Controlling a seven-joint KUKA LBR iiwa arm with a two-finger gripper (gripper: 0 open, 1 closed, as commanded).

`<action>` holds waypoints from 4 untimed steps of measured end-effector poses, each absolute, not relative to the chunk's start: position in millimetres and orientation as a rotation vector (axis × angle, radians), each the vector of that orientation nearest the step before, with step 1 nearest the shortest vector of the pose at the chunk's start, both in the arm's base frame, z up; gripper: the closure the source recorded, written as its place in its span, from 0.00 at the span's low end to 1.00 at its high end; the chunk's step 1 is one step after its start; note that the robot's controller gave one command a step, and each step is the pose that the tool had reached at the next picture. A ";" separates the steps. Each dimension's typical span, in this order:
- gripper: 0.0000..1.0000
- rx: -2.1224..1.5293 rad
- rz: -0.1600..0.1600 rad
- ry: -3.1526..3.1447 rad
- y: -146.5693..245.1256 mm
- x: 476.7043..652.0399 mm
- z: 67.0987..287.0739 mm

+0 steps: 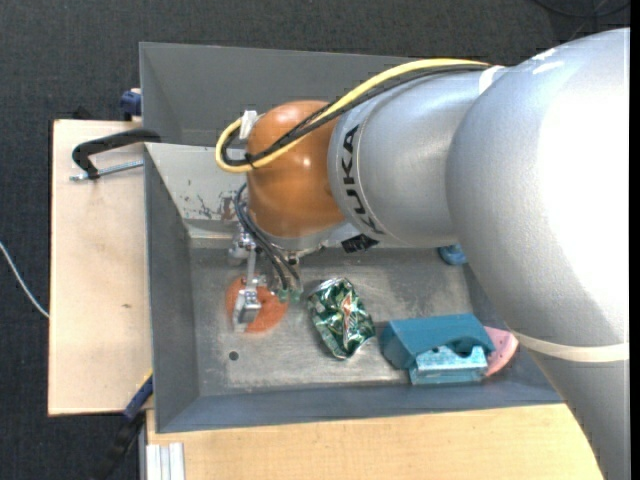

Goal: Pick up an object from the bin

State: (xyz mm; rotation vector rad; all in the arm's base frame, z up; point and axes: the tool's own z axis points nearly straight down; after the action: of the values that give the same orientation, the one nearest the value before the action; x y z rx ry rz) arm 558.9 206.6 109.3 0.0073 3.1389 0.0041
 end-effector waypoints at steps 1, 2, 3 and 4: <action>0.00 -0.306 0.000 3.131 199.3 558.8 80.2; 1.00 -0.730 0.000 3.051 139.9 576.4 76.7; 1.00 -0.730 0.001 3.051 139.9 576.4 76.7; 1.00 -0.835 0.003 3.023 140.9 575.9 178.0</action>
Offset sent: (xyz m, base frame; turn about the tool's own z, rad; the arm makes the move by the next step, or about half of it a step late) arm 0.0153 -0.0671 -0.0353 -0.4768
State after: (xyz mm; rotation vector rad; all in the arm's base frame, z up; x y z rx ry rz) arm 575.9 140.9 178.0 -0.8346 3.0228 0.0028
